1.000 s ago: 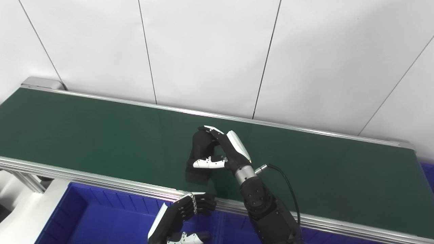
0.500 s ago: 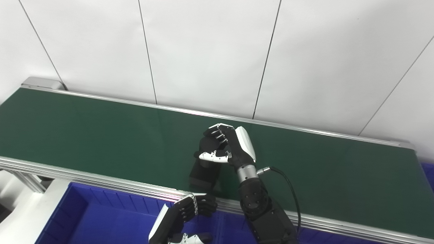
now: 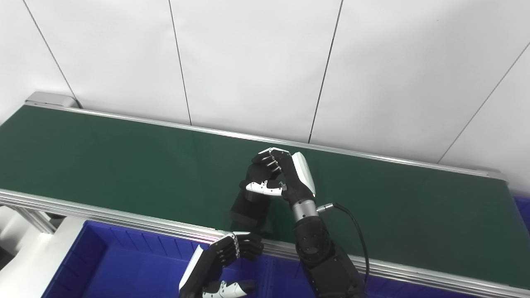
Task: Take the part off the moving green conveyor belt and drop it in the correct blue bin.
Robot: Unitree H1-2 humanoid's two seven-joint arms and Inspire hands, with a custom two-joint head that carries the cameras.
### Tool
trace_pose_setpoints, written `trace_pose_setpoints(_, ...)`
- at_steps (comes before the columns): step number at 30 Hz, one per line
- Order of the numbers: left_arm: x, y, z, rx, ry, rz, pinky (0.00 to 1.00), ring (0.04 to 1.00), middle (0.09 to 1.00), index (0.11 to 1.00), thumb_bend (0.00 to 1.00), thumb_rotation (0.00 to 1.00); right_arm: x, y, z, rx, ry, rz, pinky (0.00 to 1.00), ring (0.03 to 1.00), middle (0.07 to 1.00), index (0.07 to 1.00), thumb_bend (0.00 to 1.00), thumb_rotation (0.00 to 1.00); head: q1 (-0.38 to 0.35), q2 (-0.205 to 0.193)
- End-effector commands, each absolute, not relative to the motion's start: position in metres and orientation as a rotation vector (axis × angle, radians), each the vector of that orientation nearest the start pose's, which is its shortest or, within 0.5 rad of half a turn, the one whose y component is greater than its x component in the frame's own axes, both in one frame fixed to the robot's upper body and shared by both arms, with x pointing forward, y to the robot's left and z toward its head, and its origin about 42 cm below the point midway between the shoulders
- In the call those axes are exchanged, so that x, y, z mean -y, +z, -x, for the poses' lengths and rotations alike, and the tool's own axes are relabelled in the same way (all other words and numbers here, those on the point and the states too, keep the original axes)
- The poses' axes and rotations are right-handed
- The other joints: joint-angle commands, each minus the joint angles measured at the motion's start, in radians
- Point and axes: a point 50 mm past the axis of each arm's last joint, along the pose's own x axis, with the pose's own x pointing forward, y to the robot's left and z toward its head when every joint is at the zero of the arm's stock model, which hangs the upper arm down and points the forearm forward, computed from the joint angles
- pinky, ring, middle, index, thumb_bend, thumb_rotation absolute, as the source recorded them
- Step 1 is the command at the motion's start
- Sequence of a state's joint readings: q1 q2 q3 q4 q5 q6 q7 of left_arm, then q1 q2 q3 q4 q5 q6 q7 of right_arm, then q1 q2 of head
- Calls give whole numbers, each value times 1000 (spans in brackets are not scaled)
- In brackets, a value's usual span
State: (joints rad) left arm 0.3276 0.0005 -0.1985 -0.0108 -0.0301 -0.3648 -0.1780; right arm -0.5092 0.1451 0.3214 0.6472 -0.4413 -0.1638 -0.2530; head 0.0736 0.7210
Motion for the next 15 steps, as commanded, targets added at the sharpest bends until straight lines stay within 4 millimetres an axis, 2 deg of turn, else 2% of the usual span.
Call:
trace_pose_setpoints(1, -167, 63, -167, 109, -268, 71, 603, 637, 652, 673, 949, 494, 20, 142, -407, 302, 289, 404, 358, 459, 521, 526, 496, 0, 1, 1)
trace_pose_setpoints(11, -168, 63, -167, 99, -269, 75, 600, 635, 651, 671, 948, 493, 23, 146, -405, 338, 250, 370, 351, 456, 522, 526, 496, 0, -2, 1)
trace_pose_setpoints(15, -169, 62, -167, 100, -265, 70, 597, 630, 648, 670, 946, 493, 26, 156, -402, 371, 227, 347, 342, 453, 519, 524, 496, 0, -4, -2)
